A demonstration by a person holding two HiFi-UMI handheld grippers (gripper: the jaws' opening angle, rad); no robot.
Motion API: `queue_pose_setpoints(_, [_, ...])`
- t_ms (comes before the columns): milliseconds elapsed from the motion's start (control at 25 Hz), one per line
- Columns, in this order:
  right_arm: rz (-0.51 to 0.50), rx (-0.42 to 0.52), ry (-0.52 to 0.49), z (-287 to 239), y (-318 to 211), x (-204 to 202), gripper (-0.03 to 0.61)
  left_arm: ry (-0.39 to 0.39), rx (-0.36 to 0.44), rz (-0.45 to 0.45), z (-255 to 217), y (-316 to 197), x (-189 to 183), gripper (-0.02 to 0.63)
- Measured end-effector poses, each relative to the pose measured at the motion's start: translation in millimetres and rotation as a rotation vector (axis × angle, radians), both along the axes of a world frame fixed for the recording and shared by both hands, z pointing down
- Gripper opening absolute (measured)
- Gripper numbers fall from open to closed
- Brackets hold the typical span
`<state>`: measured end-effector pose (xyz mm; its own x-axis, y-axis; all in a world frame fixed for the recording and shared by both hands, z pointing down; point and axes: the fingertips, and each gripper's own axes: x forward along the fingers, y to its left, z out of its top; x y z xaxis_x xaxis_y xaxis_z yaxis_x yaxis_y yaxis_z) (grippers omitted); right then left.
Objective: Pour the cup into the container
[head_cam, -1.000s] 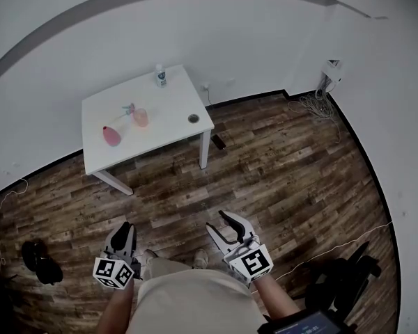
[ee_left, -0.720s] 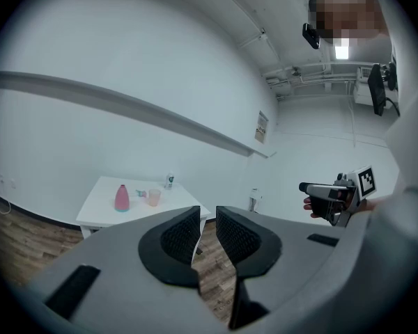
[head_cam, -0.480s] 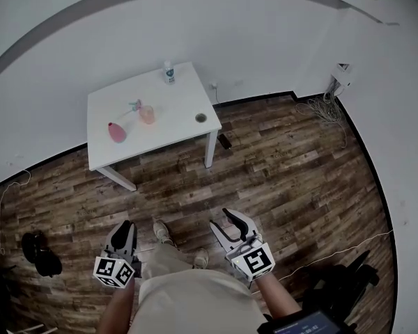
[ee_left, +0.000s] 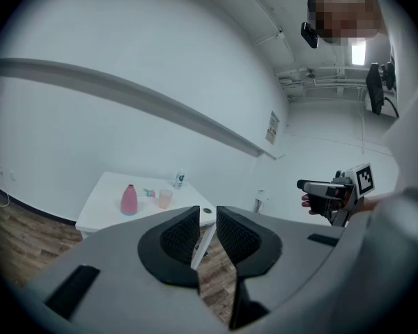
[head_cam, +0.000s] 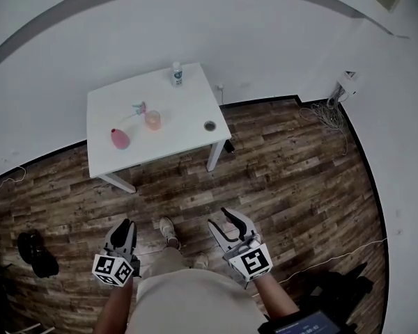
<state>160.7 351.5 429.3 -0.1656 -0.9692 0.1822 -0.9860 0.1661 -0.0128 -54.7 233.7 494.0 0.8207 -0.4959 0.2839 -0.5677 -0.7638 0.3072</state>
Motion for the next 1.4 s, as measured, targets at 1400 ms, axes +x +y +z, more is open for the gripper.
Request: queue_pose_setpoints(1400, [-0.071,-0.065,0.081,29.6,-319.3,0.1,0.164,0.024,0.032,0.066,1.3,-278.0,8.5,0.071])
